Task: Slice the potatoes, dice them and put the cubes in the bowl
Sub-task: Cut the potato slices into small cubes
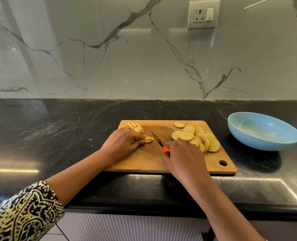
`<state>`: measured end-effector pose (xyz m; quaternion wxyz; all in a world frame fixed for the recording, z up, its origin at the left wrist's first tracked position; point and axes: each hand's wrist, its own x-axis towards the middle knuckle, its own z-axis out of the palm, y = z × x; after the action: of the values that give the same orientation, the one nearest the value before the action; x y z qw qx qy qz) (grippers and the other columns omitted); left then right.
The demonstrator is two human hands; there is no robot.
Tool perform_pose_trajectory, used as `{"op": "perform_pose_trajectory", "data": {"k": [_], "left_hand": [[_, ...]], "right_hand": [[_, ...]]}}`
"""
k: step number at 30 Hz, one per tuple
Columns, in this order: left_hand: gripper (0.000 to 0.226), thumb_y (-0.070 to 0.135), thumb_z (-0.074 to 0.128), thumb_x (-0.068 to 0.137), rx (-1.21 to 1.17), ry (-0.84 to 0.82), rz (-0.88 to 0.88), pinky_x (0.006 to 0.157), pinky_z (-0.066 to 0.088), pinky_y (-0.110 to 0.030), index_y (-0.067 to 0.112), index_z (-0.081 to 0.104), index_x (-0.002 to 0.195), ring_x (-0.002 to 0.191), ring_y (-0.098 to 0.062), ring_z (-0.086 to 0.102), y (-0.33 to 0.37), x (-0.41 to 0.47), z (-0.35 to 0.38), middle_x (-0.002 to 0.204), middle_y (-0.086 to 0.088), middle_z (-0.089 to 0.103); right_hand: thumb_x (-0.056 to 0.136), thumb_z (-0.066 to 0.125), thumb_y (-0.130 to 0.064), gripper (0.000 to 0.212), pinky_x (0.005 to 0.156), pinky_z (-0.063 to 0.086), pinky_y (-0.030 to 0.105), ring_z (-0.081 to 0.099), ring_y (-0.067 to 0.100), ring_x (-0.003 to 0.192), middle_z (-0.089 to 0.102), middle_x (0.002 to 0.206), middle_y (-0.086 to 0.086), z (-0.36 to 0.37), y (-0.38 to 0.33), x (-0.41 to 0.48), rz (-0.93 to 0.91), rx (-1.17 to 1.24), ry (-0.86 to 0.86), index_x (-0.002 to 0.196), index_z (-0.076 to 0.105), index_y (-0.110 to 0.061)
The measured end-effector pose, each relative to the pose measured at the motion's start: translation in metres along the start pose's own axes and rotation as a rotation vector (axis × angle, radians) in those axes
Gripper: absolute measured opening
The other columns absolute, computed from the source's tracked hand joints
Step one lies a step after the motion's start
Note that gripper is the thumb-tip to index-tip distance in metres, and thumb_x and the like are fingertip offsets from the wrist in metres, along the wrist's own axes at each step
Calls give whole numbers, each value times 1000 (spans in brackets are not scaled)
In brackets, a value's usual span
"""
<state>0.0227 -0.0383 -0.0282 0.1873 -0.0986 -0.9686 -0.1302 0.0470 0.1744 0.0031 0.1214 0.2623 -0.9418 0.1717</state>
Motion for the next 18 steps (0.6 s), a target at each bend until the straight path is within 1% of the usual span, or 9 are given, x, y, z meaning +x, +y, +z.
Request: {"op": "perform_pose_trajectory", "data": {"k": [4, 8, 12, 15, 18], "left_hand": [[30, 37, 60, 90, 22, -7, 5, 84, 50, -34, 23, 68, 115, 99, -13, 57, 2, 3, 0, 112, 5, 70], [29, 37, 61, 90, 25, 6, 6, 80, 51, -36, 24, 69, 114, 95, -15, 57, 1, 3, 2, 107, 0, 71], [27, 40, 61, 89, 16, 9, 6, 79, 51, -38, 27, 71, 110, 93, -15, 58, -2, 4, 5, 102, -1, 70], [25, 40, 60, 90, 27, 15, 16, 79, 51, -38, 27, 72, 108, 93, -15, 57, -1, 4, 4, 101, 0, 71], [27, 40, 60, 90, 29, 23, 6, 78, 51, -36, 27, 71, 110, 93, -16, 58, 0, 3, 5, 102, -1, 70]], "right_hand": [[96, 50, -33, 42, 79, 53, 30, 60, 12, 96, 65, 112, -8, 0, -7, -4, -47, 6, 9, 138, 49, -30], [96, 49, -34, 42, 75, 52, 28, 59, 12, 94, 65, 107, -7, -1, -7, -1, -69, -18, -23, 138, 49, -28], [96, 51, -32, 33, 74, 50, 28, 58, 14, 89, 63, 100, -3, 2, -9, 8, -66, -44, -101, 127, 57, -22], [97, 51, -28, 22, 78, 50, 29, 56, 14, 89, 60, 100, -1, 11, -18, 20, -78, -83, -152, 115, 59, -18], [97, 50, -28, 23, 74, 45, 25, 53, 12, 86, 57, 98, -3, 13, -16, 14, -94, -96, -133, 117, 58, -19]]}}
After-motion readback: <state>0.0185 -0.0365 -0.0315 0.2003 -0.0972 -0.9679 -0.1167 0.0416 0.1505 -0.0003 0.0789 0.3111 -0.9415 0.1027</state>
